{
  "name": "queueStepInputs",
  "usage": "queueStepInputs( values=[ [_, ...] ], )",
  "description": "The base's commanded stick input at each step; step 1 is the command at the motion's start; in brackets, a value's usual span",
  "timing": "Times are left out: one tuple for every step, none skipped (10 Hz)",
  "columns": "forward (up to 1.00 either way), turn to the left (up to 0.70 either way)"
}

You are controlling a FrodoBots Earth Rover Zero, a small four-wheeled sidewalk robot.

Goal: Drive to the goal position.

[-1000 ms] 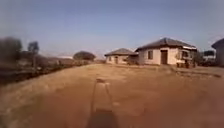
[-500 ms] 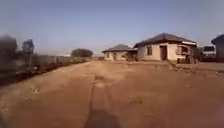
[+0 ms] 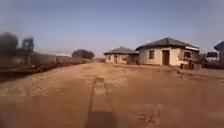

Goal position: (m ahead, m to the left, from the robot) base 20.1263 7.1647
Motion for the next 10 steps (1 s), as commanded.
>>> queueStepInputs(
  values=[
    [0.70, 0.00],
    [0.70, 0.00],
    [0.70, 0.00],
    [0.70, 0.00],
    [0.70, 0.00],
    [0.70, 0.00],
    [0.70, 0.00],
    [0.70, 0.12],
    [0.70, 0.26],
    [0.70, 0.23]
  ],
)
